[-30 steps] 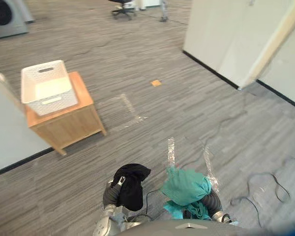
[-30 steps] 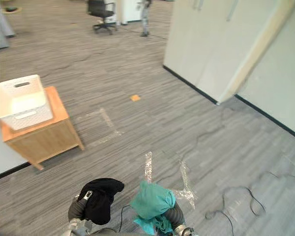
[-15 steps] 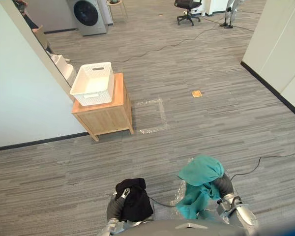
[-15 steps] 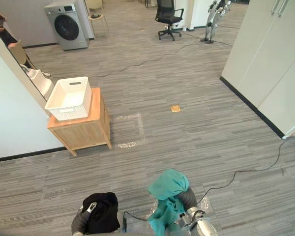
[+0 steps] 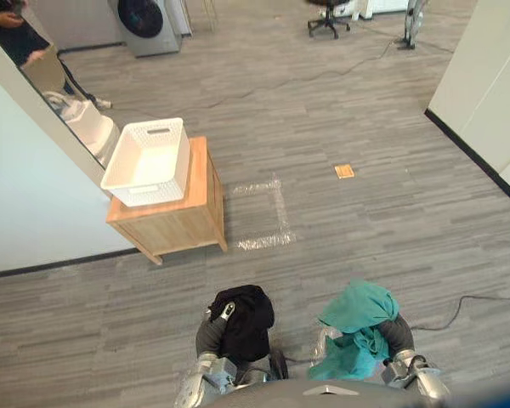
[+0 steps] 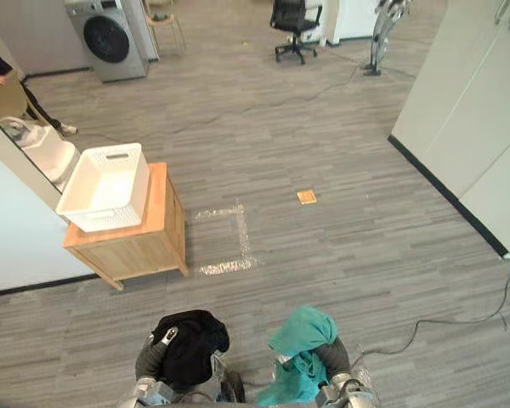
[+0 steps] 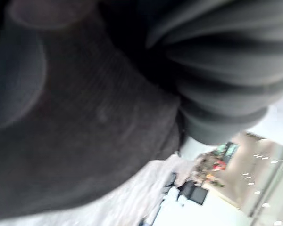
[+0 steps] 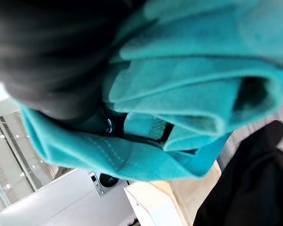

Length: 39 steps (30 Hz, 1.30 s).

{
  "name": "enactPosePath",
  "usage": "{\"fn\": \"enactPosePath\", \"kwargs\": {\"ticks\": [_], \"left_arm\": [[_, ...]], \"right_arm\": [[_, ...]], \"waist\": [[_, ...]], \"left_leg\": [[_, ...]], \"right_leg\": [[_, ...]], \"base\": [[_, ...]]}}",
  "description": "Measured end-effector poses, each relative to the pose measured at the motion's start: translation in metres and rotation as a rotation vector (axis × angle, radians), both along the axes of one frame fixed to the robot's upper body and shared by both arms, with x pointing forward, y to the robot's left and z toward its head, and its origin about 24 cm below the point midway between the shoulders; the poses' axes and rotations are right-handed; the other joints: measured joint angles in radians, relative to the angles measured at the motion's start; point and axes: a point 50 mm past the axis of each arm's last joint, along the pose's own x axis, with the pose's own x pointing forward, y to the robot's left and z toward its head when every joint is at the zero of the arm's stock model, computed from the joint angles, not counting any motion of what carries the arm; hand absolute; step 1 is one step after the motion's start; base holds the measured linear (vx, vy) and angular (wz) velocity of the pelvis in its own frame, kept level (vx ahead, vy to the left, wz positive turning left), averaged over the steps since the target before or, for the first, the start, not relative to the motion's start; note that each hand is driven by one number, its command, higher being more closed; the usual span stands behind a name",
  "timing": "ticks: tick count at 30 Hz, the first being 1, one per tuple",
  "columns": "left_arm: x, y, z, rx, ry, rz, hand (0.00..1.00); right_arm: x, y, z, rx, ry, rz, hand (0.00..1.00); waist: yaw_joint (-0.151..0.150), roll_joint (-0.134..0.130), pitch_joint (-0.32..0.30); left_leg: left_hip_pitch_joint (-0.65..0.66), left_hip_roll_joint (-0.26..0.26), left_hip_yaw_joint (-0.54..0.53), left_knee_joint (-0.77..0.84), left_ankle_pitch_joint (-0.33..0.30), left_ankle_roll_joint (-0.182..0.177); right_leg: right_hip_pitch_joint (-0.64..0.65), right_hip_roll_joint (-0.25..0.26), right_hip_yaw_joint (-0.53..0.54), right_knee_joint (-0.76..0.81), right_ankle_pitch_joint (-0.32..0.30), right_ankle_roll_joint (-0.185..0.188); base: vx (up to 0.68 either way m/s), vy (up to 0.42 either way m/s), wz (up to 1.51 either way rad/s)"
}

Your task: Tidy the bed and pick cloth on bed and put in laundry

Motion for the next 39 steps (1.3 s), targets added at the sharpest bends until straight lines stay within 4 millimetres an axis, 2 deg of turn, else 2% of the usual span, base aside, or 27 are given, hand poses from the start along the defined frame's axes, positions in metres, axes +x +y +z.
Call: {"fn": "enactPosePath", "kwargs": {"ticks": [1, 2, 3, 4, 5, 6, 7, 8, 9, 12, 14, 16, 17, 18, 19, 21, 23, 24, 25, 26, 29, 31, 33, 35, 36, 38, 39], "left_arm": [[0.001, 0.009, 0.006, 0.022, -0.024, 0.019, 1.00], [0.004, 0.014, 0.012, 0.041, -0.047, 0.014, 1.00], [0.003, 0.019, 0.013, 0.055, -0.045, 0.006, 1.00], [0.002, 0.021, 0.013, 0.062, -0.035, -0.004, 1.00], [0.001, 0.022, 0.012, 0.064, -0.023, -0.012, 1.00], [0.000, 0.022, 0.012, 0.065, -0.016, -0.016, 1.00], [0.001, 0.022, 0.012, 0.067, -0.016, -0.021, 1.00], [0.002, 0.021, 0.012, 0.065, -0.018, -0.026, 1.00], [0.002, 0.021, 0.012, 0.065, -0.018, -0.027, 1.00], [0.007, 0.019, 0.012, 0.056, -0.013, -0.038, 1.00], [0.012, 0.018, 0.012, 0.056, -0.016, -0.053, 1.00], [0.011, 0.018, 0.011, 0.055, -0.012, -0.054, 1.00], [0.008, 0.018, 0.010, 0.056, -0.002, -0.052, 1.00], [0.001, 0.018, 0.006, 0.054, 0.024, -0.046, 1.00], [-0.001, 0.015, 0.003, 0.043, 0.037, -0.049, 1.00], [-0.004, 0.010, 0.001, 0.030, 0.047, -0.063, 1.00], [-0.008, 0.004, -0.004, 0.004, 0.067, -0.068, 1.00], [-0.010, 0.001, -0.006, -0.012, 0.074, -0.072, 1.00], [-0.011, -0.003, -0.006, -0.026, 0.068, -0.086, 1.00], [-0.014, -0.009, -0.006, -0.054, 0.062, -0.098, 1.00], [-0.015, -0.017, -0.006, -0.078, 0.054, -0.129, 1.00], [-0.016, -0.020, -0.006, -0.086, 0.055, -0.139, 1.00], [-0.016, -0.021, -0.006, -0.092, 0.059, -0.145, 1.00], [-0.014, -0.022, -0.007, -0.136, 0.071, -0.137, 1.00], [-0.012, -0.023, -0.007, -0.148, 0.071, -0.141, 1.00], [-0.009, -0.025, -0.007, -0.171, 0.067, -0.140, 1.00], [-0.009, -0.026, -0.007, -0.179, 0.066, -0.138, 1.00]], "right_arm": [[0.001, 0.006, -0.001, 0.013, -0.002, 0.006, 1.00], [0.000, 0.012, -0.002, 0.025, -0.002, 0.008, 1.00], [-0.002, 0.015, -0.003, 0.035, 0.007, 0.006, 1.00], [-0.006, 0.017, -0.005, 0.041, 0.021, 0.006, 1.00], [-0.009, 0.016, -0.006, 0.040, 0.028, 0.001, 1.00], [-0.010, 0.016, -0.006, 0.040, 0.031, -0.002, 1.00], [-0.012, 0.017, -0.006, 0.043, 0.035, 0.001, 1.00], [-0.011, 0.019, -0.006, 0.046, 0.032, 0.009, 1.00], [-0.011, 0.021, -0.005, 0.049, 0.028, 0.015, 1.00], [-0.007, 0.026, -0.001, 0.060, 0.005, 0.031, 1.00], [-0.008, 0.027, -0.002, 0.062, 0.011, 0.030, 1.00], [-0.007, 0.028, -0.002, 0.067, 0.009, 0.029, 1.00], [-0.006, 0.029, -0.002, 0.068, 0.007, 0.032, 1.00], [-0.005, 0.028, -0.002, 0.065, 0.007, 0.034, 1.00], [-0.002, 0.026, -0.002, 0.054, 0.001, 0.039, 1.00], [0.012, 0.026, 0.003, 0.045, -0.038, 0.058, 1.00], [0.015, 0.023, 0.003, 0.030, -0.039, 0.054, 1.00], [0.013, 0.021, 0.001, 0.027, -0.024, 0.043, 1.00], [0.011, 0.017, 0.000, 0.023, -0.016, 0.037, 1.00], [0.010, 0.013, 0.000, 0.008, -0.011, 0.045, 1.00], [0.011, 0.004, 0.002, -0.012, -0.018, 0.024, 1.00], [0.010, 0.000, 0.002, -0.016, -0.019, 0.026, 1.00], [0.009, -0.001, 0.002, -0.014, -0.020, 0.040, 1.00], [0.008, -0.002, 0.003, -0.014, -0.020, 0.043, 1.00], [0.008, -0.001, 0.004, -0.012, -0.020, 0.045, 1.00], [0.005, -0.001, 0.006, -0.008, -0.026, 0.051, 1.00], [0.003, -0.001, 0.006, -0.006, -0.022, 0.059, 1.00]], "waist": [[0.000, -0.024, 0.004], [-0.004, -0.051, 0.008], [-0.004, -0.064, 0.010], [-0.009, -0.077, 0.012], [-0.018, -0.075, 0.011], [-0.021, -0.073, 0.011], [-0.031, -0.071, 0.011], [-0.043, -0.065, 0.015], [-0.047, -0.061, 0.017], [-0.050, -0.046, 0.021], [-0.058, -0.045, 0.021], [-0.055, -0.042, 0.023], [-0.053, -0.040, 0.025], [-0.051, -0.015, 0.025], [-0.050, 0.014, 0.023], [-0.046, 0.032, 0.035], [-0.052, 0.045, 0.029], [-0.056, 0.046, 0.031], [-0.059, 0.061, 0.036], [-0.058, 0.083, 0.039], [-0.052, 0.081, 0.039], [-0.045, 0.082, 0.039], [-0.045, 0.080, 0.040], [-0.049, 0.076, 0.040], [-0.048, 0.072, 0.038], [-0.049, 0.067, 0.036], [-0.046, 0.069, 0.034]], "left_leg": [[0.028, -0.027, -0.003, -0.009, -0.010, 0.001], [0.053, -0.054, -0.016, -0.020, -0.017, 0.003], [0.073, -0.066, -0.028, -0.029, -0.021, 0.008], [0.104, -0.075, -0.047, -0.041, -0.027, 0.015], [0.126, -0.075, -0.072, -0.047, -0.035, 0.017], [0.140, -0.073, -0.089, -0.053, -0.036, 0.020], [0.157, -0.065, -0.114, -0.062, -0.037, 0.028], [0.170, -0.049, -0.137, -0.064, -0.044, 0.025], [0.182, -0.036, -0.150, -0.066, -0.048, 0.017], [0.225, 0.010, -0.199, -0.081, -0.059, -0.027], [0.242, 0.027, -0.239, -0.096, -0.066, -0.057], [0.261, 0.047, -0.277, -0.099, -0.095, -0.110], [0.275, 0.055, -0.280, -0.097, -0.109, -0.130], [0.301, 0.093, -0.287, -0.092, -0.138, -0.171], [0.310, 0.132, -0.284, -0.088, -0.146, -0.187], [0.289, 0.155, -0.274, -0.022, -0.130, -0.187], [0.216, 0.183, -0.283, 0.185, -0.087, -0.131], [0.166, 0.214, -0.286, 0.326, -0.034, -0.122], [0.116, 0.250, -0.286, 0.458, 0.040, -0.124], [0.017, 0.312, -0.269, 0.694, 0.044, -0.117], [-0.118, 0.288, -0.237, 0.819, 0.004, -0.107], [-0.175, 0.234, -0.200, 0.733, -0.035, -0.121], [-0.182, 0.183, -0.136, 0.565, -0.051, -0.125], [-0.162, 0.118, -0.053, 0.328, -0.047, -0.125], [-0.159, 0.097, -0.017, 0.246, -0.037, -0.120], [-0.152, 0.064, 0.082, 0.082, 0.031, -0.111], [-0.134, 0.067, 0.156, -0.011, 0.102, -0.100]], "right_leg": [[-0.099, -0.074, 0.032, 0.300, 0.015, 0.007], [-0.162, -0.118, 0.067, 0.495, 0.066, 0.016], [-0.190, -0.133, 0.083, 0.581, 0.098, 0.013], [-0.220, -0.165, 0.069, 0.681, 0.094, -0.024], [-0.247, -0.197, 0.041, 0.733, 0.073, -0.087], [-0.267, -0.218, 0.027, 0.742, 0.055, -0.117], [-0.303, -0.229, 0.023, 0.717, 0.034, -0.147], [-0.331, -0.216, 0.027, 0.647, 0.020, -0.152], [-0.343, -0.202, 0.029, 0.586, 0.015, -0.144], [-0.394, -0.099, 0.068, 0.256, 0.022, -0.096], [-0.401, -0.046, 0.101, -0.010, 0.084, -0.081], [-0.409, -0.017, 0.113, -0.250, 0.218, -0.074], [-0.411, -0.016, 0.114, -0.259, 0.266, -0.081], [-0.403, 0.017, 0.113, -0.230, 0.355, -0.133], [-0.411, 0.049, 0.107, -0.185, 0.310, -0.157], [-0.460, 0.045, 0.104, -0.043, 0.204, -0.183], [-0.433, 0.047, 0.072, 0.012, 0.112, -0.193], [-0.393, 0.065, 0.055, 0.000, 0.088, -0.196], [-0.342, 0.088, 0.043, -0.030, 0.076, -0.202], [-0.264, 0.127, 0.026, -0.093, 0.062, -0.215], [-0.166, 0.150, 0.024, -0.192, 0.056, -0.226], [-0.123, 0.153, 0.021, -0.253, 0.064, -0.243], [-0.079, 0.153, 0.018, -0.308, 0.071, -0.250], [-0.015, 0.147, -0.001, -0.358, 0.065, -0.236], [-0.001, 0.141, -0.009, -0.365, 0.062, -0.225], [0.045, 0.130, -0.041, -0.385, 0.063, -0.190], [0.081, 0.132, -0.059, -0.390, 0.058, -0.155]], "base": [[0.16, 0.009, 0.14], [0.16, -0.009, 0.27], [0.21, -0.052, 0.39], [0.19, -0.056, 0.48], [0.23, -0.066, 0.54], [0.19, -0.057, 0.60], [0.19, -0.065, 0.66], [0.20, -0.099, 0.68], [0.21, -0.129, 0.60], [0.26, -0.186, 0.51], [0.34, -0.292, 0.66], [0.36, -0.306, 0.57], [0.40, -0.348, 0.29], [0.41, -0.358, 0.11], [0.42, -0.363, 0.01], [0.37, -0.360, 0.03], [0.32, -0.379, 0.27], [0.36, -0.419, 0.38], [0.40, -0.396, 0.34], [0.29, -0.259, 0.21], [0.26, -0.167, -0.07], [0.30, -0.082, -0.30], [0.39, -0.019, -0.20], [0.38, 0.027, 0.12], [0.42, 0.053, 0.26], [0.42, 0.058, 0.29], [0.39, 0.071, 0.33]]}}
